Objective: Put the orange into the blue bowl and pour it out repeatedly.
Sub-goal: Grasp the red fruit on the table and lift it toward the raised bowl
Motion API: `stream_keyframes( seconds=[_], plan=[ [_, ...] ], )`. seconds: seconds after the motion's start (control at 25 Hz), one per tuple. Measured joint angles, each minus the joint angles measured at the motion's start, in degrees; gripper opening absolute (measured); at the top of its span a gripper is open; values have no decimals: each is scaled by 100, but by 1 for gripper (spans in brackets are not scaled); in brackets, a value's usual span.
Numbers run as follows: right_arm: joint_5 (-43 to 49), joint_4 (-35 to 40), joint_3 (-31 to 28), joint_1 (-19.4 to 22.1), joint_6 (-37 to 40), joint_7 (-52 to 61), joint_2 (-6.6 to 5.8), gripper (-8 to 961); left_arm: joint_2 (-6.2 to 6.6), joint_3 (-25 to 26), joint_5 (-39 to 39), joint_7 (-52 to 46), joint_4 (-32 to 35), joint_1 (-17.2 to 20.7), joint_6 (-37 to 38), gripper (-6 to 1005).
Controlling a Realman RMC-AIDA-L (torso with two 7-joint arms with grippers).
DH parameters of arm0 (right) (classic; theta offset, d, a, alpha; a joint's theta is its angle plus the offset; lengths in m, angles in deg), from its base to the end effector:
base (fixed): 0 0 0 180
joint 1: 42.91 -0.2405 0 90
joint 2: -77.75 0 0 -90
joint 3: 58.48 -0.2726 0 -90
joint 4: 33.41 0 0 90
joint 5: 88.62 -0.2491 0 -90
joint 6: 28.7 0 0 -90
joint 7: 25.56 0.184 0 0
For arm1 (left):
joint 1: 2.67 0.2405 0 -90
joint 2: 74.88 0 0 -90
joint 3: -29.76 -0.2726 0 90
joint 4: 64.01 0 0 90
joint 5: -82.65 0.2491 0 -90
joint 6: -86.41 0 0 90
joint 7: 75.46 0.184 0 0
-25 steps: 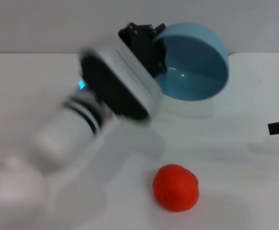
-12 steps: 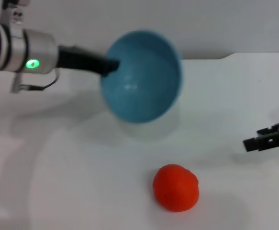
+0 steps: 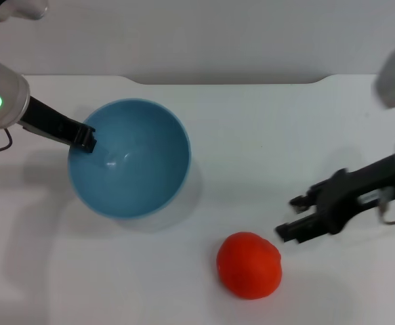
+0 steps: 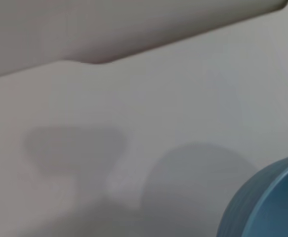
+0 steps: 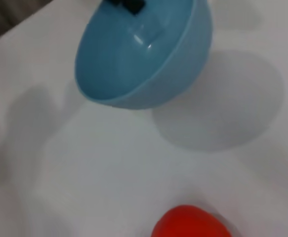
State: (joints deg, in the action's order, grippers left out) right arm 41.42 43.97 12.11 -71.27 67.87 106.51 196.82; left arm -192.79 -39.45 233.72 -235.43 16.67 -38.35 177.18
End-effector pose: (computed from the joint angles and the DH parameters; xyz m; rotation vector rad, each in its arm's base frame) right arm 0.1975 0.3704 -0.0301 -2.8872 0.9232 -0.1243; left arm -0.1992 0.4320 0.0145 -2.3076 -1.2383 0.2919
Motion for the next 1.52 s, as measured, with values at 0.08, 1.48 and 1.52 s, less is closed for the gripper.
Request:
stream_keyframes(
  seconds=[0.08,1.48,1.52],
  plan=[
    [0,-83,525,-52,-354,-63,-2,633,-1,-3,-9,-10,132,24,103,-1],
    [-50,-1867,2095,-754,-1701,78,2,448,-14,-525,17,8,242,-26,48,0],
    [-53,-1849,2084,-730,-1702,78,2,429,-16,-538,19,8,239,-26,34,0]
  ],
)
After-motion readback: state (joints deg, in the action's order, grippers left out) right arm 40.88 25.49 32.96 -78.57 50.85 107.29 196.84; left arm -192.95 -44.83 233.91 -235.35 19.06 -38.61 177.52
